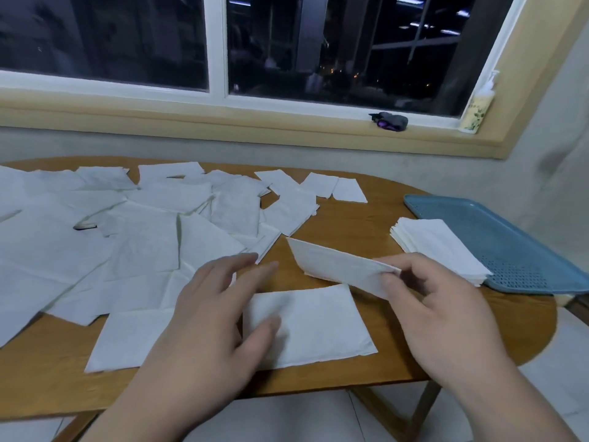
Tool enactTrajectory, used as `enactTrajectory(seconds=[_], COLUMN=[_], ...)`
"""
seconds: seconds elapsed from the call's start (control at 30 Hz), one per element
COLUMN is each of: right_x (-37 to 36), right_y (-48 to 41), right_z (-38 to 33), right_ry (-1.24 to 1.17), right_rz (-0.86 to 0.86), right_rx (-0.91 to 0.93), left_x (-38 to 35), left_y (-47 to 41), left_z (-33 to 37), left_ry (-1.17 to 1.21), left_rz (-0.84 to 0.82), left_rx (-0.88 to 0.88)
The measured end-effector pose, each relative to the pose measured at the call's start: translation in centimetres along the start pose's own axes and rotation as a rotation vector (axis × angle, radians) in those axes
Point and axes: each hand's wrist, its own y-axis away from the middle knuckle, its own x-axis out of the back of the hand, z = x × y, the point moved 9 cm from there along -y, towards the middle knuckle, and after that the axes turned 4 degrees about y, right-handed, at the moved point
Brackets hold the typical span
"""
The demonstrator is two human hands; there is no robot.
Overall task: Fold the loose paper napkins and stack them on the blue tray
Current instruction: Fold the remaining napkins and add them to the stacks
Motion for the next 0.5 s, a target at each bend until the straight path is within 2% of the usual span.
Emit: enactTrajectory(seconds=[0.17,0.37,0.5], right_x=[-0.3,-0.4,-1.0], right_y=[0.3,0.3,0.2], right_z=[-1.8,-1.2,-0.7], right_ry=[-0.187,-0.322,-0.437], right_rz=[-0.111,-0.126,-0.135], right_rx=[0.084,0.097,0.052], left_x=[0.3,0.0,0.6], left_y=[-0.2,-0.5,-0.6], left_z=[1.0,1.8,1.3], left_ry=[0.269,0.309,0.345], left_rz=[-0.048,-0.039,0.048], left_rx=[0.148,0.164,0.196])
